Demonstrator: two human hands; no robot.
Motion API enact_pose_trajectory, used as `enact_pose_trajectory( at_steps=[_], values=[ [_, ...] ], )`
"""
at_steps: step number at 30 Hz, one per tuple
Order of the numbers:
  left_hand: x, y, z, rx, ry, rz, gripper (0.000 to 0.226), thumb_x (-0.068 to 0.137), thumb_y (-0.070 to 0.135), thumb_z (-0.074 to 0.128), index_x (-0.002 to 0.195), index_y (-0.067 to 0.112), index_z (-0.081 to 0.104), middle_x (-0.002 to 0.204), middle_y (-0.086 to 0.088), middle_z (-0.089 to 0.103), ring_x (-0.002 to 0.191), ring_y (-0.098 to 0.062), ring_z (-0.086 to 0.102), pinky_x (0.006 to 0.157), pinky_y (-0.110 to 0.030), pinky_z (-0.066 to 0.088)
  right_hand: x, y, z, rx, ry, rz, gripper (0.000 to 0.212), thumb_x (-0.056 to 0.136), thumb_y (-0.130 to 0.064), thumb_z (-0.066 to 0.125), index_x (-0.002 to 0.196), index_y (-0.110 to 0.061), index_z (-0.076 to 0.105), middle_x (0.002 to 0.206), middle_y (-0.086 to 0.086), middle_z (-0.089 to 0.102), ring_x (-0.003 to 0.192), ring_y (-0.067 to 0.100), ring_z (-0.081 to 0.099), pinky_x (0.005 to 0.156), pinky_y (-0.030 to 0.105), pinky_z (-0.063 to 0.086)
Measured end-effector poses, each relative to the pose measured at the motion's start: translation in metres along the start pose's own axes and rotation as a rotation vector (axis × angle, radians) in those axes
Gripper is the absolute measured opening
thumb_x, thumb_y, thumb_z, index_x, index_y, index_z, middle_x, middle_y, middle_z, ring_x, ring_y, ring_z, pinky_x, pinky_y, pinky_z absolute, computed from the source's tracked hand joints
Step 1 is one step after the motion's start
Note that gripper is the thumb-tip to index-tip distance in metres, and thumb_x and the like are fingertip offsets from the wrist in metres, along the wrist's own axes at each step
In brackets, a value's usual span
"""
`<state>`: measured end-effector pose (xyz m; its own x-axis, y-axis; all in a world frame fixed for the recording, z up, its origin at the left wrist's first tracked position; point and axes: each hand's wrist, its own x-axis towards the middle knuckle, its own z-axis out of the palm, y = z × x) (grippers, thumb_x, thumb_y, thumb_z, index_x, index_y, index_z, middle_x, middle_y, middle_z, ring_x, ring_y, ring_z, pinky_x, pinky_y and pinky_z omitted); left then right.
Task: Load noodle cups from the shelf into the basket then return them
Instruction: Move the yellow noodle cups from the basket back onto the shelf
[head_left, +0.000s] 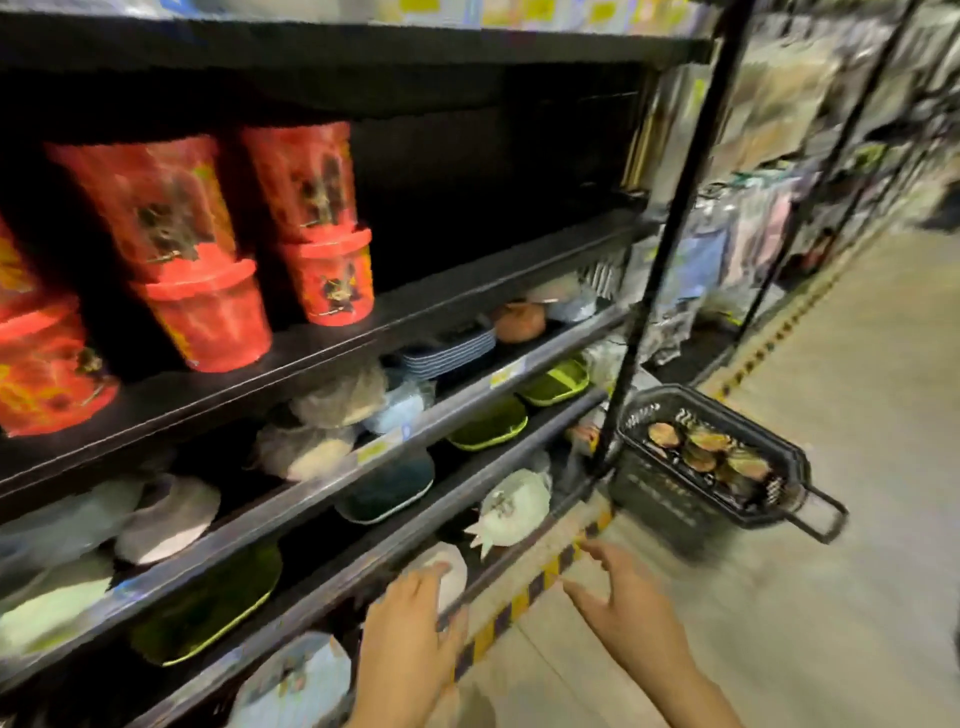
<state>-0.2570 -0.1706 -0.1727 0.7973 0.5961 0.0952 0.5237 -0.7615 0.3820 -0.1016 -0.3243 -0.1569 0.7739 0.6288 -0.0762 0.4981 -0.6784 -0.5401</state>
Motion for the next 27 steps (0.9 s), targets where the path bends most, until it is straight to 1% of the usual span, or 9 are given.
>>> enact_pose_trajectory(
  at_steps=[2, 4, 7, 14, 16, 18, 21, 24, 27],
  values=[
    [0.028, 0.034, 0.018, -0.036, -0.033, 0.054, 0.045, 0.093, 0.050, 0.036, 0.135, 0.033, 0.034, 0.133, 0.015, 0.041, 0.123, -0.007, 0.041, 0.098, -0.023, 0.034, 0.004, 0.037, -0.021, 0.012, 0.049, 0.074, 0.045, 0.088, -0.042, 0.058, 0.130, -0.030, 0.045, 0.129, -0.009, 0.052, 0.116, 0.012, 0.053, 0.089, 0.026, 0.043],
    [0.062, 0.073, 0.036, -0.016, -0.024, 0.109, 0.046, 0.094, 0.050, 0.035, 0.137, 0.033, 0.031, 0.135, 0.014, 0.039, 0.123, -0.007, 0.040, 0.098, -0.023, 0.033, 0.011, 0.074, -0.042, -0.004, 0.083, 0.150, 0.044, 0.088, -0.043, 0.058, 0.129, -0.030, 0.046, 0.128, -0.009, 0.052, 0.116, 0.012, 0.053, 0.087, 0.026, 0.044],
    [0.108, 0.133, 0.059, -0.028, -0.074, 0.175, 0.045, 0.094, 0.050, 0.036, 0.135, 0.033, 0.033, 0.131, 0.013, 0.043, 0.120, -0.008, 0.043, 0.094, -0.023, 0.033, 0.029, 0.127, -0.072, 0.022, 0.154, 0.242, 0.046, 0.086, -0.040, 0.061, 0.128, -0.027, 0.048, 0.128, -0.004, 0.054, 0.115, 0.015, 0.054, 0.088, 0.028, 0.044],
    [0.179, 0.225, 0.124, -0.148, -0.228, 0.250, 0.045, 0.090, 0.048, 0.039, 0.129, 0.026, 0.046, 0.124, 0.008, 0.051, 0.118, -0.015, 0.047, 0.096, -0.029, 0.036, 0.077, 0.223, -0.109, 0.080, 0.136, 0.382, 0.047, 0.088, -0.038, 0.060, 0.131, -0.026, 0.045, 0.131, -0.005, 0.051, 0.119, 0.013, 0.052, 0.089, 0.025, 0.043],
    [0.192, 0.235, 0.142, -0.168, -0.274, 0.218, 0.055, 0.080, 0.052, 0.034, 0.120, 0.022, 0.058, 0.113, 0.004, 0.060, 0.105, -0.019, 0.058, 0.086, -0.034, 0.044, 0.092, 0.243, -0.108, 0.092, 0.099, 0.420, 0.046, 0.089, -0.039, 0.058, 0.131, -0.027, 0.044, 0.131, -0.007, 0.049, 0.119, 0.012, 0.052, 0.087, 0.024, 0.043],
    [0.211, 0.236, 0.163, -0.128, -0.283, 0.212, 0.048, 0.078, 0.048, 0.039, 0.108, 0.021, 0.065, 0.100, 0.005, 0.065, 0.088, -0.018, 0.065, 0.072, -0.031, 0.050, 0.112, 0.263, -0.105, 0.097, 0.046, 0.441, 0.046, 0.090, -0.040, 0.057, 0.132, -0.027, 0.042, 0.132, -0.006, 0.048, 0.119, 0.012, 0.051, 0.088, 0.023, 0.042],
    [0.255, 0.240, 0.190, -0.097, -0.306, 0.196, 0.042, 0.088, 0.052, 0.041, 0.112, 0.024, 0.061, 0.105, 0.007, 0.063, 0.094, -0.006, 0.055, 0.076, -0.018, 0.041, 0.152, 0.291, -0.104, 0.109, -0.004, 0.489, 0.047, 0.090, -0.041, 0.056, 0.132, -0.027, 0.041, 0.133, -0.006, 0.047, 0.120, 0.012, 0.051, 0.090, 0.022, 0.042],
    [0.316, 0.251, 0.220, -0.076, -0.441, 0.204, 0.034, 0.094, 0.044, 0.042, 0.122, 0.025, 0.049, 0.116, 0.008, 0.055, 0.104, -0.008, 0.050, 0.080, -0.019, 0.037, 0.204, 0.323, -0.107, 0.137, -0.013, 0.541, 0.045, 0.090, -0.039, 0.055, 0.132, -0.026, 0.042, 0.133, -0.005, 0.047, 0.120, 0.012, 0.050, 0.091, 0.022, 0.041],
    [0.389, 0.273, 0.254, -0.072, -0.537, 0.211, 0.045, 0.095, 0.045, 0.040, 0.136, 0.028, 0.038, 0.134, 0.010, 0.044, 0.120, -0.008, 0.044, 0.092, -0.021, 0.035, 0.265, 0.356, -0.115, 0.148, -0.014, 0.596, 0.046, 0.091, -0.039, 0.055, 0.132, -0.026, 0.042, 0.133, -0.004, 0.046, 0.120, 0.013, 0.050, 0.092, 0.023, 0.041]
  ],
)
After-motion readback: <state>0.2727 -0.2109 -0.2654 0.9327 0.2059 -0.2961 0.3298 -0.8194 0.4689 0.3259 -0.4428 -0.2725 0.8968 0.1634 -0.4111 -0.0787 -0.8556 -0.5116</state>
